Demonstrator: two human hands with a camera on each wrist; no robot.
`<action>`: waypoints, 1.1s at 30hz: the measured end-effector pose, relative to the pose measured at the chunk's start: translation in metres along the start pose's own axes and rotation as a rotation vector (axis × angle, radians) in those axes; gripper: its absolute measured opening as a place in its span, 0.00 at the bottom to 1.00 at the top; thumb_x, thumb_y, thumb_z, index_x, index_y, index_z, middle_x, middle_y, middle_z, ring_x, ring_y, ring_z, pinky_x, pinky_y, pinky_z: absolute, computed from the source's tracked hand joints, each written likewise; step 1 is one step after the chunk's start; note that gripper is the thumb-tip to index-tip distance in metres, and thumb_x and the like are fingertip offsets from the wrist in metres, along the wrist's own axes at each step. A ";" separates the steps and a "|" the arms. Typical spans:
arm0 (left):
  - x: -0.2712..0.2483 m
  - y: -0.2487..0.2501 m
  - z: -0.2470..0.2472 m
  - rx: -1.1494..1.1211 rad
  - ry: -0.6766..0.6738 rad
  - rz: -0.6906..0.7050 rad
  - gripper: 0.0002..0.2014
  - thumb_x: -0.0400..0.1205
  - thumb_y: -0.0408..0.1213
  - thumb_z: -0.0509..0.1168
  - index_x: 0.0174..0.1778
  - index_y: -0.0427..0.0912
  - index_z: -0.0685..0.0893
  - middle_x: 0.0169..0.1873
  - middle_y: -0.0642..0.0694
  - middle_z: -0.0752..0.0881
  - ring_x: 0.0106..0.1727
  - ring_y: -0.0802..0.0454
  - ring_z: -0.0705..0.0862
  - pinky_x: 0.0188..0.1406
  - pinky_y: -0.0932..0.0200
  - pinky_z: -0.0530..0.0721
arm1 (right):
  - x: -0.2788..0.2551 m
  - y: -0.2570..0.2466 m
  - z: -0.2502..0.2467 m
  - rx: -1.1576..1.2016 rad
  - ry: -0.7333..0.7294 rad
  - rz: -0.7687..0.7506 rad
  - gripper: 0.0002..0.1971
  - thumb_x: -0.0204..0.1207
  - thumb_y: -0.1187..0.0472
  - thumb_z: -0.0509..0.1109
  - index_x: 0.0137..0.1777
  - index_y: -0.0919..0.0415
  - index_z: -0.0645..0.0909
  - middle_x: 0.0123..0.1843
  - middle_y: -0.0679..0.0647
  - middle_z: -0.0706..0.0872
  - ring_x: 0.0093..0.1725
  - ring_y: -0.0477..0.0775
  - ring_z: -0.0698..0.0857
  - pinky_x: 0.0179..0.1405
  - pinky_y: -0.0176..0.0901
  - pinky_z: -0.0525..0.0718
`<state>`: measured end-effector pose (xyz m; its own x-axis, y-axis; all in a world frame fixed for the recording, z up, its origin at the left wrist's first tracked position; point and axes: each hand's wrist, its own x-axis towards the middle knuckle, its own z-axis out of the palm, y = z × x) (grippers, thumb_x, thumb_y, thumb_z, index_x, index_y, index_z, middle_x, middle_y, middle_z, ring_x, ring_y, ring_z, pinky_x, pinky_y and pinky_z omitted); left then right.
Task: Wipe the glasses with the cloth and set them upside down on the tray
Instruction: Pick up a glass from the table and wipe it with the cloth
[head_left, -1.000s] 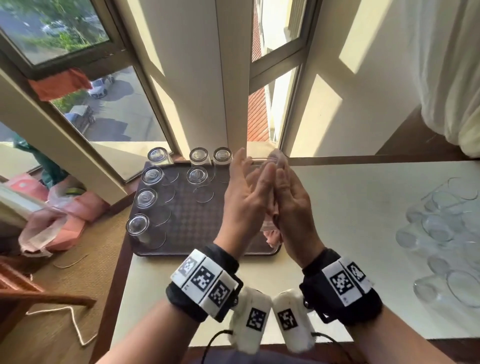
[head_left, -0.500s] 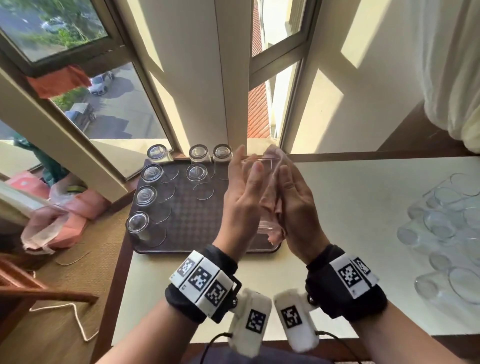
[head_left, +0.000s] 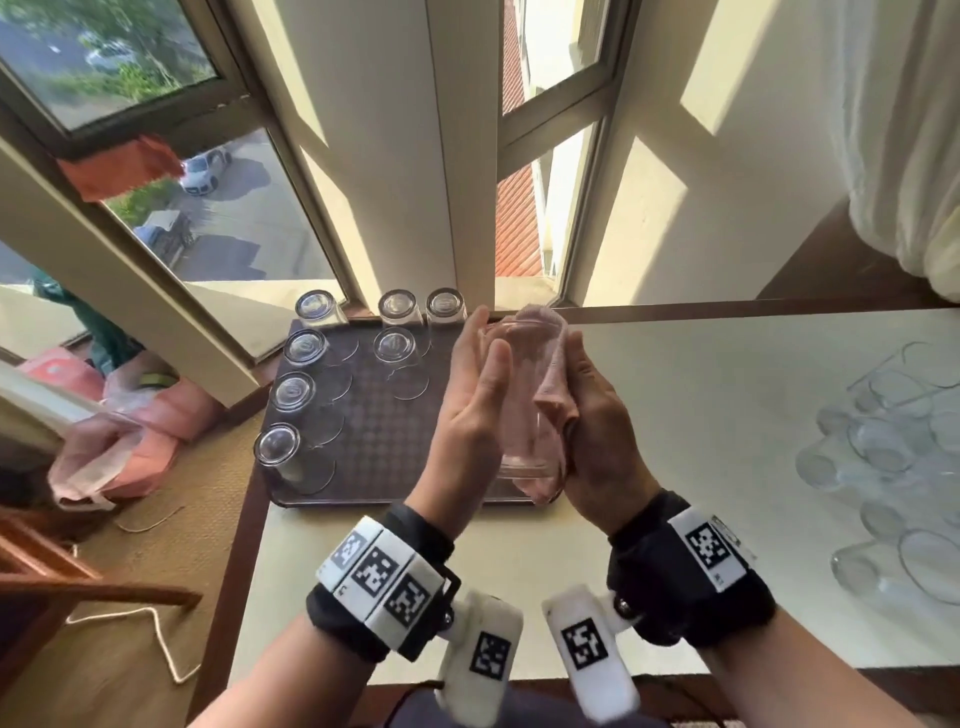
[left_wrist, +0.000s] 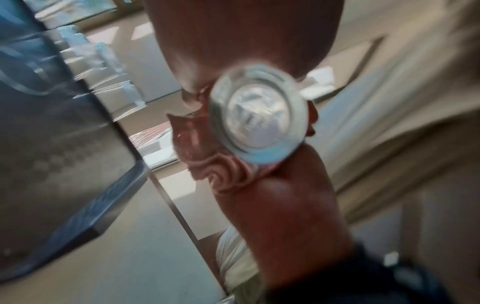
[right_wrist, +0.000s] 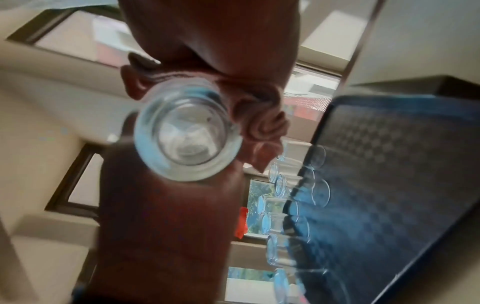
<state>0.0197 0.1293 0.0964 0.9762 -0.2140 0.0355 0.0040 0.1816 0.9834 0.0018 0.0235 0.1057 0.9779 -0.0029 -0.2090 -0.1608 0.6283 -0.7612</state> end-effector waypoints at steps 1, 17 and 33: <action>0.004 0.001 -0.003 -0.009 -0.036 -0.006 0.28 0.89 0.52 0.55 0.80 0.36 0.70 0.70 0.45 0.82 0.72 0.58 0.82 0.69 0.64 0.78 | 0.001 -0.002 -0.003 0.076 -0.003 0.082 0.27 0.85 0.41 0.53 0.74 0.56 0.79 0.68 0.59 0.86 0.67 0.61 0.85 0.65 0.60 0.85; 0.013 0.008 -0.003 0.156 0.008 0.006 0.26 0.89 0.52 0.53 0.78 0.41 0.74 0.76 0.39 0.79 0.79 0.47 0.76 0.83 0.40 0.68 | 0.009 0.001 -0.003 0.108 0.062 0.049 0.27 0.86 0.43 0.55 0.78 0.59 0.74 0.65 0.58 0.88 0.62 0.59 0.88 0.57 0.54 0.90; 0.010 0.006 -0.003 0.256 0.146 -0.055 0.46 0.79 0.68 0.63 0.87 0.45 0.60 0.78 0.45 0.77 0.75 0.56 0.78 0.73 0.57 0.80 | 0.010 0.008 0.006 -0.365 0.154 -0.208 0.27 0.82 0.43 0.60 0.76 0.55 0.76 0.69 0.55 0.86 0.68 0.58 0.85 0.69 0.66 0.82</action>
<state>0.0299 0.1313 0.1018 0.9970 -0.0731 -0.0263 0.0205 -0.0786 0.9967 0.0110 0.0327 0.1011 0.9675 -0.2337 -0.0964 -0.0263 0.2863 -0.9578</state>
